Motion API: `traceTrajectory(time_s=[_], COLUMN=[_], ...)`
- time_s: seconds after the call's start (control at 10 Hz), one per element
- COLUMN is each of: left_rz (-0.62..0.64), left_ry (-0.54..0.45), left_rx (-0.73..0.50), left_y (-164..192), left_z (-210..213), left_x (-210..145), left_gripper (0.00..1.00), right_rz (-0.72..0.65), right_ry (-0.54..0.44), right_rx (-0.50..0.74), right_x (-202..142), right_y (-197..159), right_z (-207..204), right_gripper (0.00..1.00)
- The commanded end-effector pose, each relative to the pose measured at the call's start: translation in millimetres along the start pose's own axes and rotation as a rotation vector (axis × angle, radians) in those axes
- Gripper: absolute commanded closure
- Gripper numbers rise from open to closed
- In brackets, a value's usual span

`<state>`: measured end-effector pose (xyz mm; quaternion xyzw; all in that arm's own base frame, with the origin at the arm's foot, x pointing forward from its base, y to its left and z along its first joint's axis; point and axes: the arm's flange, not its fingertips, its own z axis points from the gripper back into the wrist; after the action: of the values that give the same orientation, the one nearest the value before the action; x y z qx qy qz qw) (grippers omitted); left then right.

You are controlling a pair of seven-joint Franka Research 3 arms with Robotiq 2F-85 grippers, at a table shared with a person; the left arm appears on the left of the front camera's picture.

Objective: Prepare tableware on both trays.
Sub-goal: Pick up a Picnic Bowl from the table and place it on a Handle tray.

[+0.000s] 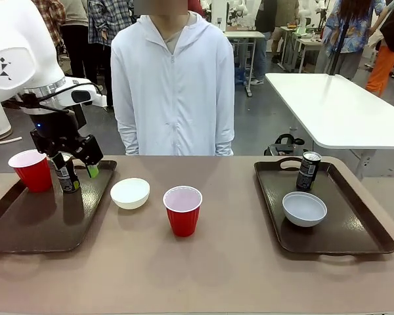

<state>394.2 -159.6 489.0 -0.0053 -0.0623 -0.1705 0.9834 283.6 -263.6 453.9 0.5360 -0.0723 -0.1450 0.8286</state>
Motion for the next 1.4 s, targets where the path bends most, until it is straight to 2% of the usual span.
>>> traceTrajectory(time_s=[0.0, 0.1, 0.4, 0.9, 1.3], left_rz=[0.067, 0.011, -0.022, 0.017, 0.062], left_ry=[-0.029, -0.062, -0.090, -0.046, -0.025], left_rx=[0.096, 0.073, 0.082, 0.045, 0.058], left_y=[-5.8, -8.6, -16.0, -18.8, -7.8], left_z=[-32.9, -41.0, -75.3, -134.4, -158.2], left_x=[33.5, 42.8, 65.4, 89.8, 103.3], left_gripper=[0.00, 0.00, 0.00, 0.00, 0.00], right_rz=[-0.003, -0.003, -0.003, -0.003, -0.003], right_ry=[0.006, 0.006, 0.006, 0.006, 0.006], right_rx=[0.000, 0.000, 0.000, 0.000, 0.000], right_x=[-3.9, -3.9, -3.9, -3.9, -3.9], right_y=[-0.3, -0.3, -0.3, -0.3, -0.3], right_z=[-0.5, -0.5, -0.5, -0.5, -0.5], right_gripper=[0.07, 0.07, 0.07, 0.07, 0.07])
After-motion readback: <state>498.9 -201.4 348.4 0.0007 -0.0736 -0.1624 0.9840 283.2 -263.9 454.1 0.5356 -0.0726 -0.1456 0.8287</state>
